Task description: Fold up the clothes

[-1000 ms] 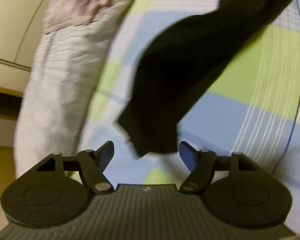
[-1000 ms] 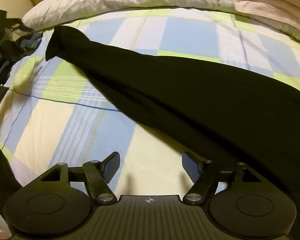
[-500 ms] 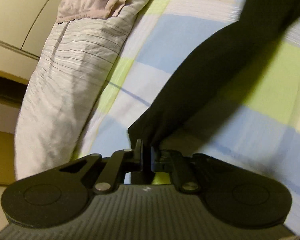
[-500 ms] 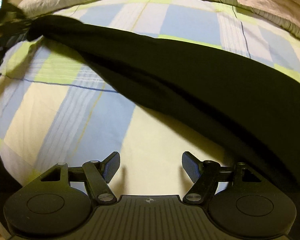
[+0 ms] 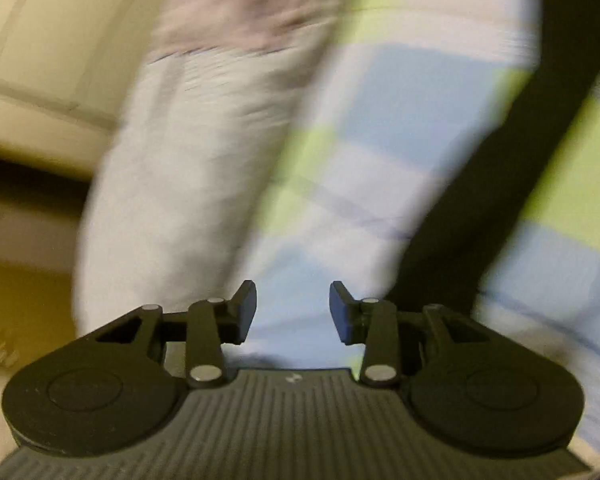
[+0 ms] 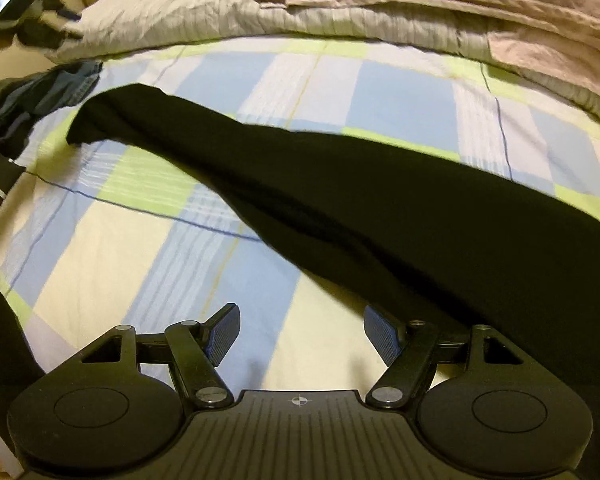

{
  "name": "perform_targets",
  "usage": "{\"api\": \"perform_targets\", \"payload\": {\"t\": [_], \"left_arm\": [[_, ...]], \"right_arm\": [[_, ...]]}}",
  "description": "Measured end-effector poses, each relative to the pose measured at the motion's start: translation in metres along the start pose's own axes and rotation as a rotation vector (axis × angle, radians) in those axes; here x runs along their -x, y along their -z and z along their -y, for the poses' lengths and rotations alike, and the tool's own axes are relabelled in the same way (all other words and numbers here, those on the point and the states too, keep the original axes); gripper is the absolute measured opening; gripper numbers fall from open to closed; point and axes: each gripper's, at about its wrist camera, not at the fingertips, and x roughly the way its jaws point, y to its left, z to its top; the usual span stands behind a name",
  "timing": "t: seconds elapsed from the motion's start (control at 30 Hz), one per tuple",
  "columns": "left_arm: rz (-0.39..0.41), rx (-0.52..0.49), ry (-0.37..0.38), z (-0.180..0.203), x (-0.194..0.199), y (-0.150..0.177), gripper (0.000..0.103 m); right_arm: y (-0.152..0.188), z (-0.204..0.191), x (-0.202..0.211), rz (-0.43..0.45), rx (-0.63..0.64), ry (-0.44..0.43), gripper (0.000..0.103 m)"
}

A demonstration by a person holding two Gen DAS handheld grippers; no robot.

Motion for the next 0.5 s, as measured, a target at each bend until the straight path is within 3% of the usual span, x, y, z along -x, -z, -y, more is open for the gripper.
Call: {"api": "perform_targets", "payload": {"t": [0.1, 0.13, 0.23, 0.33, 0.37, 0.43, 0.5], "left_arm": [[-0.003, -0.088, 0.138, 0.066, -0.009, 0.005, 0.043], [-0.016, -0.124, 0.123, 0.085, -0.016, 0.009, 0.045], [-0.070, -0.163, 0.057, 0.111, -0.045, 0.025, 0.069], [-0.090, -0.062, 0.062, 0.104, -0.063, 0.036, 0.073], [-0.082, -0.046, 0.081, 0.098, -0.064, 0.038, 0.058], [-0.069, -0.031, 0.068, 0.084, -0.060, 0.036, 0.009], [-0.048, -0.018, 0.009, 0.065, -0.053, 0.029, 0.010]], "right_arm": [[0.004, 0.000, -0.007, -0.017, 0.003, 0.004, 0.072], [0.006, 0.000, -0.010, -0.023, 0.004, 0.005, 0.072], [0.010, 0.001, -0.017, -0.040, 0.008, 0.009, 0.072], [0.014, 0.001, -0.024, -0.057, 0.011, 0.014, 0.072], [0.015, 0.001, -0.026, -0.062, 0.012, 0.015, 0.072], [0.016, 0.002, -0.031, -0.072, 0.010, 0.020, 0.072], [0.015, 0.004, -0.034, -0.077, -0.003, 0.025, 0.072]]}}
